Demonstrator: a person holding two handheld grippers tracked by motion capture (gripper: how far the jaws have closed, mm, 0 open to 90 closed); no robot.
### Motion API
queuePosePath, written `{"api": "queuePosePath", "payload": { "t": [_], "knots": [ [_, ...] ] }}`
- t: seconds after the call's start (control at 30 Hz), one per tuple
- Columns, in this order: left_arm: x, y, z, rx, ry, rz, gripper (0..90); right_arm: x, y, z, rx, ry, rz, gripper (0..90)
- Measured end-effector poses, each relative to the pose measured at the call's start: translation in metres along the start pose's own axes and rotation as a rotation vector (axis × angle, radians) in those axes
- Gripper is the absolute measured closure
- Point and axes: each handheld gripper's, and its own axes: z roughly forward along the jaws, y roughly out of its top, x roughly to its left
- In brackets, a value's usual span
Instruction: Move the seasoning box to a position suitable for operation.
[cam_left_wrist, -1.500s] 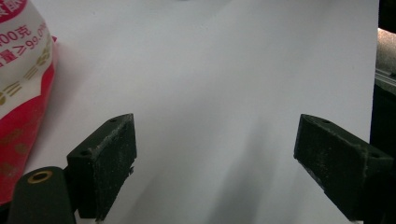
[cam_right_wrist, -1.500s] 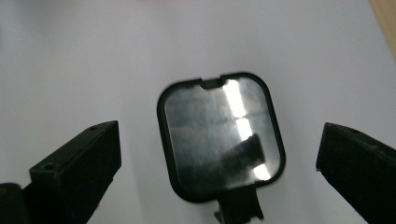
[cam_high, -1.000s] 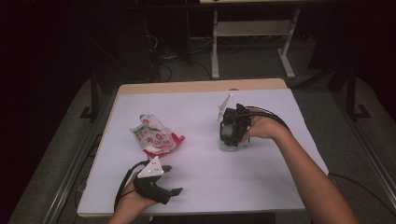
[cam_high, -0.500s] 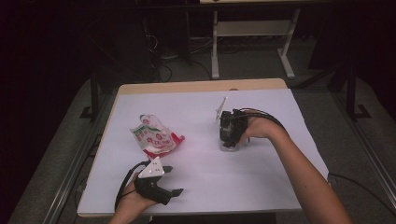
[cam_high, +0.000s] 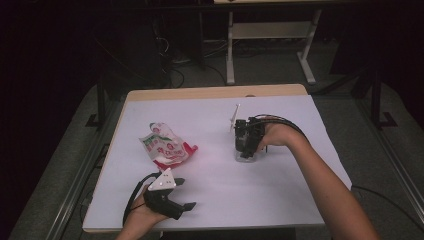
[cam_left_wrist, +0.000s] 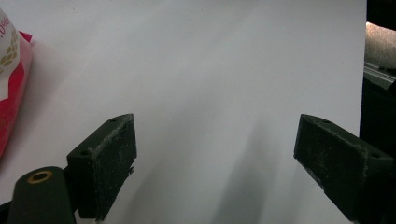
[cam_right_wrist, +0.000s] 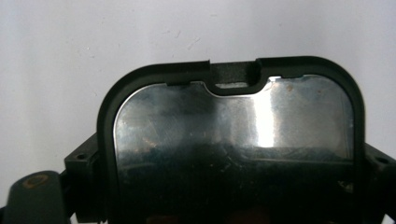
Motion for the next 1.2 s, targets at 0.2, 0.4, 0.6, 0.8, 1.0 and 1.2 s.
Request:
{"api": "queuePosePath", "payload": {
  "t": [0.2,0.4,0.6,0.8,1.0,1.2],
  "knots": [
    [-0.001,0.000,0.002,-0.003,-0.004,-0.009,12.7,-0.003,-0.002,-0.001,-0.008,0.024,0.005,12.9],
    [0.000,0.000,0.002,-0.003,-0.007,-0.004,12.7,-0.004,-0.005,-0.003,-0.010,0.039,0.035,14.4],
    [0.001,-0.001,0.002,-0.001,-0.015,-0.002,12.9,-0.003,-0.005,-0.004,-0.003,0.033,0.053,14.6],
    [0.001,-0.001,0.003,0.000,-0.019,-0.006,12.9,-0.002,-0.006,-0.005,0.003,0.029,0.089,15.0],
    [0.001,-0.001,0.003,-0.004,-0.019,-0.016,12.9,-0.002,-0.007,-0.012,-0.036,0.039,0.105,15.0],
    [0.001,-0.001,0.002,-0.008,-0.016,-0.019,12.9,0.006,-0.008,-0.021,-0.052,0.031,0.096,15.0]
  ]
}}
